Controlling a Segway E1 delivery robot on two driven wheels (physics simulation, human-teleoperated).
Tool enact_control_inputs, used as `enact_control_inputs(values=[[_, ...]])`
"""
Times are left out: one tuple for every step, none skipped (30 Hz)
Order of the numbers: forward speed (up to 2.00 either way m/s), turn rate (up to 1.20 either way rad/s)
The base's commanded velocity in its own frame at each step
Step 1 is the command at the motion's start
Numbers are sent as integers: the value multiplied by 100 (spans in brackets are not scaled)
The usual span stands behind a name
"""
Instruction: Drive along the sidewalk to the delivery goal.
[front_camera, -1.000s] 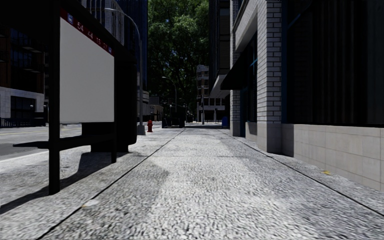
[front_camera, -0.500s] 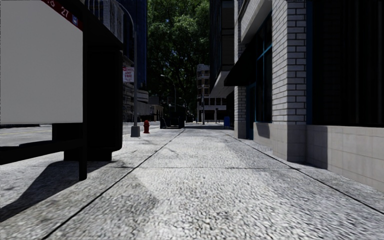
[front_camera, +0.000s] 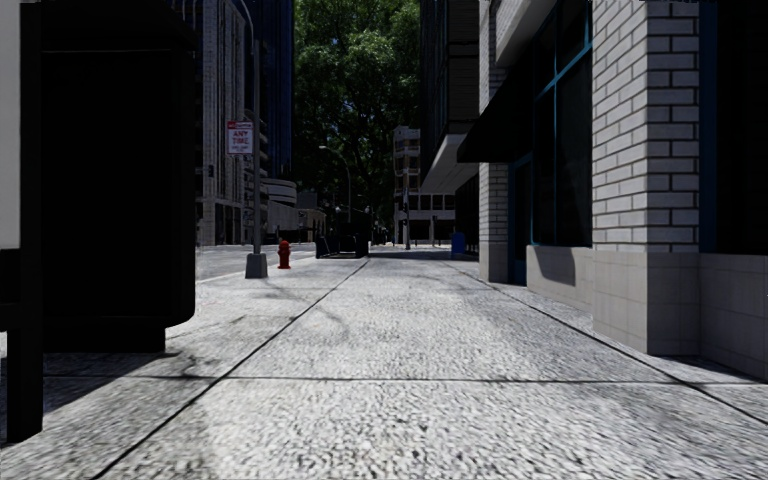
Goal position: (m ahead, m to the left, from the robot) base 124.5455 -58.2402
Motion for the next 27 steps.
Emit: enact_control_inputs(values=[[200, -17], [200, -17], [200, -17], [200, -17], [200, -17], [200, -17], [200, -17], [200, -17], [200, -17], [200, -17], [200, -17], [200, -17], [200, -17], [200, -17], [200, -17], [200, -17], [200, -17], [200, -17], [200, -17], [200, -19], [200, -20], [200, -20], [200, -20], [200, -21], [200, -21], [200, -21], [200, -21]])
